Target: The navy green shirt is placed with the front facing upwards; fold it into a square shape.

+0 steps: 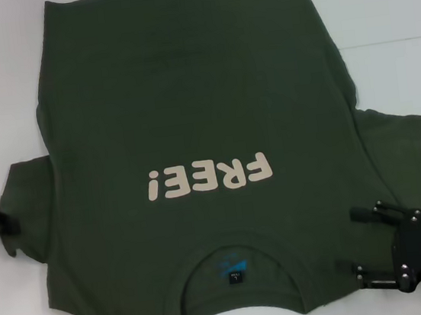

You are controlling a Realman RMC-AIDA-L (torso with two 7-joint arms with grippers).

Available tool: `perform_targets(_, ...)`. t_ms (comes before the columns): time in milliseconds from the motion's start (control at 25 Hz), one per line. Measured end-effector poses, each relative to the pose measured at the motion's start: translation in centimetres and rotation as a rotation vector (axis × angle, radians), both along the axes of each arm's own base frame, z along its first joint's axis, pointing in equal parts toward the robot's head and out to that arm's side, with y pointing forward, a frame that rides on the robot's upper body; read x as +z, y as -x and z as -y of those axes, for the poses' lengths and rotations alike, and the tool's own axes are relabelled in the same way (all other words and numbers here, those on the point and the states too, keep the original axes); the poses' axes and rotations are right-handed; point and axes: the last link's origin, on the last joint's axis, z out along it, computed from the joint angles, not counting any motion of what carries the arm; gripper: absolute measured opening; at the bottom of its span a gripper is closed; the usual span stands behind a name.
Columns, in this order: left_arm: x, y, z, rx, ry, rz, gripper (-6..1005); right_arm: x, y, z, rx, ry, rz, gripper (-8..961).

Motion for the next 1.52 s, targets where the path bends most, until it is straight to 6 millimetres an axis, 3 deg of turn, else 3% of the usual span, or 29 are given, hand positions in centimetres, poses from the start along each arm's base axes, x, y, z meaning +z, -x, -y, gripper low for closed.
perform_targets(240, 2.0, 0.0, -0.4, -0.013, -0.033, -0.033, 19, 0.1, -0.1, 0.0, -0.004, -0.005, -0.002, 928)
perform_targets(360, 2.7, 0.1, -0.6, -0.012, -0.049, -0.045, 20, 0.1, -0.1, 0.0, -0.005, -0.008, -0.003, 928)
perform_targets(600, 6.2, -0.1, -0.8, -0.003, -0.117, -0.084, 20, 0.1, 0.0, -0.1, -0.004, -0.009, -0.003, 927)
perform_targets(840, 7.8, -1.8, -1.2, -0.040, -0.138, -0.035, 20, 0.1, 0.0, -0.2, -0.002, -0.010, -0.002, 928)
perform_targets(1200, 5.5, -6.5, -2.2, -0.160, -0.082, 0.174, 19, 0.1, 0.2, -0.4, 0.008, -0.011, 0.001, 927)
perform_targets(1520, -2.2, -9.1, -2.3, -0.181, 0.014, 0.251, 19, 0.1, 0.2, -0.5, 0.012, -0.010, 0.004, 927)
